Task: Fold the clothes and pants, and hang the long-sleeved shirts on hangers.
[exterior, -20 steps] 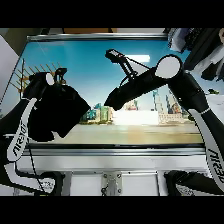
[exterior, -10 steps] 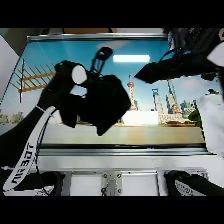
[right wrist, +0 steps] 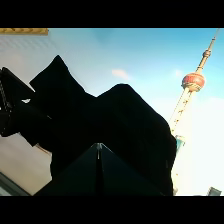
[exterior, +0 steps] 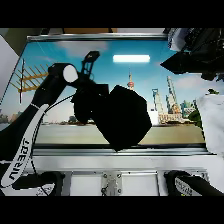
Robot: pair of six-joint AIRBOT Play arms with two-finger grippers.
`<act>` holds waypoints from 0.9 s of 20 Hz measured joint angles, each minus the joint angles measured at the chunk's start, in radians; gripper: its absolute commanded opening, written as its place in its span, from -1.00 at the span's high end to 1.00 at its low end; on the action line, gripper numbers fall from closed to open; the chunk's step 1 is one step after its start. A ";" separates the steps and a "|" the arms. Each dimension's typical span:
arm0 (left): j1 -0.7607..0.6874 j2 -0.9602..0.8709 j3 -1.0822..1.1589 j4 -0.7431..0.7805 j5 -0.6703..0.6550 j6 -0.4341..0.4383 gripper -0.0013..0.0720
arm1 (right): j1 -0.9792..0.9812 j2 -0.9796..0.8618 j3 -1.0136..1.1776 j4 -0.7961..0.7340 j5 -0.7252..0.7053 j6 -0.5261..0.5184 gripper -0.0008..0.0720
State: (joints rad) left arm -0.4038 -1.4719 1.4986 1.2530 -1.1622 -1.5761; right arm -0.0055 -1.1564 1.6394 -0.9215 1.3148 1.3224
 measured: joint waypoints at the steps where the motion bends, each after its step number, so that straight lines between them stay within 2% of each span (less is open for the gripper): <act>1: 0.041 0.002 -0.045 -0.042 -0.016 0.029 -0.89 | -0.002 0.000 -0.003 0.000 0.002 0.003 0.91; 5: 0.136 0.008 -0.224 -0.192 0.005 0.174 -0.89 | -0.004 0.000 -0.017 -0.003 0.003 0.003 0.91; 10: 0.142 -0.027 -0.298 -0.315 0.082 0.292 -0.88 | -0.005 -0.011 -0.030 -0.003 0.002 0.003 0.91; 11: 0.132 -0.042 -0.293 -0.332 0.080 0.307 -0.38 | -0.005 -0.016 -0.031 -0.003 0.002 0.003 0.91; 12: 0.120 -0.061 -0.284 -0.346 0.072 0.320 0.64 | -0.005 -0.023 -0.032 -0.004 0.002 0.003 0.91; 13: 0.111 -0.079 -0.271 -0.354 0.061 0.330 0.93 | -0.005 -0.031 -0.034 -0.012 0.002 0.003 0.91; 18: 0.153 -0.120 -0.168 -0.375 -0.044 0.349 0.93 | -0.058 -0.067 -0.140 -0.119 0.018 0.003 0.91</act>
State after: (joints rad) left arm -0.2512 -1.5921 1.3308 0.8783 -1.2064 -1.2274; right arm -0.0631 -1.2236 1.4990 -1.0401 1.3327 1.3254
